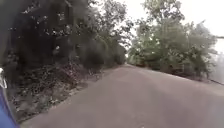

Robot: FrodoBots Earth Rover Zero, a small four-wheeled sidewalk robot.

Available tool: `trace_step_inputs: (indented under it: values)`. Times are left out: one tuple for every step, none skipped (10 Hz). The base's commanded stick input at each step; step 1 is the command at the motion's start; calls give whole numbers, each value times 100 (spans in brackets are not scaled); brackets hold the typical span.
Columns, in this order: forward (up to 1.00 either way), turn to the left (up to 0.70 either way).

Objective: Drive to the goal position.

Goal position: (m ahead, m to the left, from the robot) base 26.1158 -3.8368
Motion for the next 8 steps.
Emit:
trace_step_inputs:
  values:
    - [70, -1]
    - [70, -1]
    - [70, -1]
    - [70, -1]
    - [70, -1]
    - [70, -1]
    - [70, -1]
    - [70, -1]
